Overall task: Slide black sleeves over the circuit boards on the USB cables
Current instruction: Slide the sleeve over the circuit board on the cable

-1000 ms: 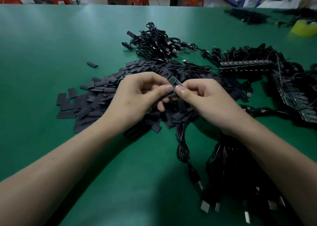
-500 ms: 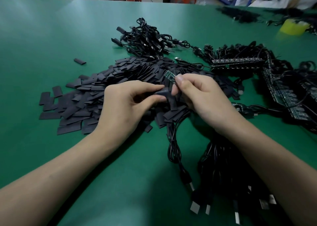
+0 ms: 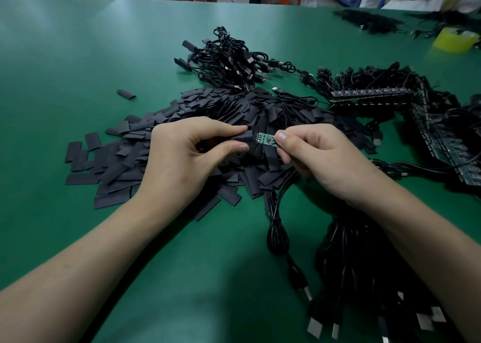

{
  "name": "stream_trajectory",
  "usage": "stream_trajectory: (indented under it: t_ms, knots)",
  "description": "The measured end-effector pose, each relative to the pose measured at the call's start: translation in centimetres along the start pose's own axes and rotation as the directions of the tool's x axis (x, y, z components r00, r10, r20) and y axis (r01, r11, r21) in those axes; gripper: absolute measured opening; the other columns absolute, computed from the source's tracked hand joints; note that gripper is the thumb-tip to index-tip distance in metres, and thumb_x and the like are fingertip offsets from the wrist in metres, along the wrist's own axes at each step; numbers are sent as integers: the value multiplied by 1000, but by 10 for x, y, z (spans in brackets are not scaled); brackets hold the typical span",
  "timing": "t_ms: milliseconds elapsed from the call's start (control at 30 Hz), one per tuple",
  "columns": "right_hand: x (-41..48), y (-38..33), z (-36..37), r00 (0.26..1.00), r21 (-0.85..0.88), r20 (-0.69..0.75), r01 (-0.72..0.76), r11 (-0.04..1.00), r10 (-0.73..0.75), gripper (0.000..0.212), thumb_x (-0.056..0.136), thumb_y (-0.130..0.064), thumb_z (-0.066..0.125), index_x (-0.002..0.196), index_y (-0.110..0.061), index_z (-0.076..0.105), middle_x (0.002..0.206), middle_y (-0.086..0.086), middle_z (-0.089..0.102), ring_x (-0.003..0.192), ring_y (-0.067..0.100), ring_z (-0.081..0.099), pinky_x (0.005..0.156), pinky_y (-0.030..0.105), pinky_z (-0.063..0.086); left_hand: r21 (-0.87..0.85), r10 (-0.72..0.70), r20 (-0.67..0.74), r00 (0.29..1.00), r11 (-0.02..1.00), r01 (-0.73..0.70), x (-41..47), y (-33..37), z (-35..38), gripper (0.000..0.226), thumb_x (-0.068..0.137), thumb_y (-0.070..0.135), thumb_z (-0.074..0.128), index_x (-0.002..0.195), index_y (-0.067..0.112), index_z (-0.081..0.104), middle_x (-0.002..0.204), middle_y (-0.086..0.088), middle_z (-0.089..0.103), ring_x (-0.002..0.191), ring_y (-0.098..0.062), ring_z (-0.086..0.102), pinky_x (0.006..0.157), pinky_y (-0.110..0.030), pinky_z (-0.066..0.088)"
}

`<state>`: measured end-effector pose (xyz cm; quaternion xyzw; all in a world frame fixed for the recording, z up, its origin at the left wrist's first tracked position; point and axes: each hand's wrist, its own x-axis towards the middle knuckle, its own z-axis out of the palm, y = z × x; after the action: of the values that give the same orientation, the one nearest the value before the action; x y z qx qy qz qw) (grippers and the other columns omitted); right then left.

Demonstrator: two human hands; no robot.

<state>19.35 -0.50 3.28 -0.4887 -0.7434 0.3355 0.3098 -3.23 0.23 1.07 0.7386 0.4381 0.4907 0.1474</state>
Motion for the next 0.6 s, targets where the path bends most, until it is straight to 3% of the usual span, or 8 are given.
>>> stream_trajectory:
  t_ms: [100,233,433,600]
  knots:
    - [0,-1,0,1000,12,2,-17,1000,17,46,107,-39,47,67,-20,58,59,8,36,55,19,35,57,32,27,7,8,32,999,1000,-8,0,-2,-1,28,81,26,85,107,16,81,93,5,77,77,-10,71,72,-20,54]
    - [-1,-3,1,1000,-13,6,-22,1000,22,46,107,-38,48,65,-21,58,58,2,37,53,12,35,55,27,27,18,9,56,998,1000,-10,-1,-3,-1,30,80,26,85,108,16,81,94,8,77,78,-6,70,73,-15,51]
    - [-3,-5,3,1000,-73,8,-22,997,23,45,106,-39,49,65,-23,58,55,0,38,50,10,34,55,32,26,67,-10,60,998,998,6,-1,-2,-2,31,81,29,84,109,17,81,93,9,76,79,6,66,74,-13,48]
    - [-4,-4,1,1000,-103,24,-7,995,10,44,106,-40,49,68,-22,59,53,-4,37,49,9,33,54,32,26,67,5,78,997,998,-10,0,-2,-3,28,82,28,84,109,19,81,94,12,76,84,4,69,76,-13,49]
